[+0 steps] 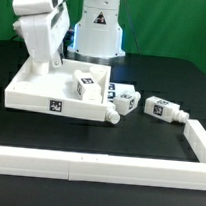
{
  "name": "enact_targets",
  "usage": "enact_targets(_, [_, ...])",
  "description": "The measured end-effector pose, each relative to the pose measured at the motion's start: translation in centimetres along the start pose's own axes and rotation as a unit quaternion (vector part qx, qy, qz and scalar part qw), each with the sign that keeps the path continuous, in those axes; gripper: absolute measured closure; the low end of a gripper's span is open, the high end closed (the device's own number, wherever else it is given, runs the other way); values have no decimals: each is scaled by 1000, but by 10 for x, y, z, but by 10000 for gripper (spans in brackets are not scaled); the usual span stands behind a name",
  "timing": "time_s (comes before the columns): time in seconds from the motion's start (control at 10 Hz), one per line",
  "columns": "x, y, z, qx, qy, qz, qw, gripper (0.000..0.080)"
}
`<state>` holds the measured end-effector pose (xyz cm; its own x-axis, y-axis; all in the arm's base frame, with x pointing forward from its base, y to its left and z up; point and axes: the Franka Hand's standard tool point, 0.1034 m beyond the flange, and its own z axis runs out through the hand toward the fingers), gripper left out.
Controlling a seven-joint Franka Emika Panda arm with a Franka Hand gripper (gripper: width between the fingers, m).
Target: Assemble one leg
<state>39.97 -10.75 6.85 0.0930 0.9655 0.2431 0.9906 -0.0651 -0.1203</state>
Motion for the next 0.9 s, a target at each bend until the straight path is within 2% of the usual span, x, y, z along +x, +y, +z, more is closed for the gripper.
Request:
enact_targets(0.2, [6, 25, -4, -9, 11, -9, 1000, 742])
enact_targets(0.3, [17, 37, -5, -14, 12, -8, 1000, 742])
enact_targets(0.4, [35, 42, -3, -14, 13, 3, 1000, 742])
enact_targets(0.6, [59, 49, 5, -15, 14, 22, 1000, 742])
enact_targets(0.7, [66, 48, 15, -26, 14, 15, 999, 742])
enact_targets(0.8, [63, 44, 15, -16, 16, 19, 1000, 742])
enact_targets(0.9, [62, 44, 15, -16, 16, 22, 1000, 742])
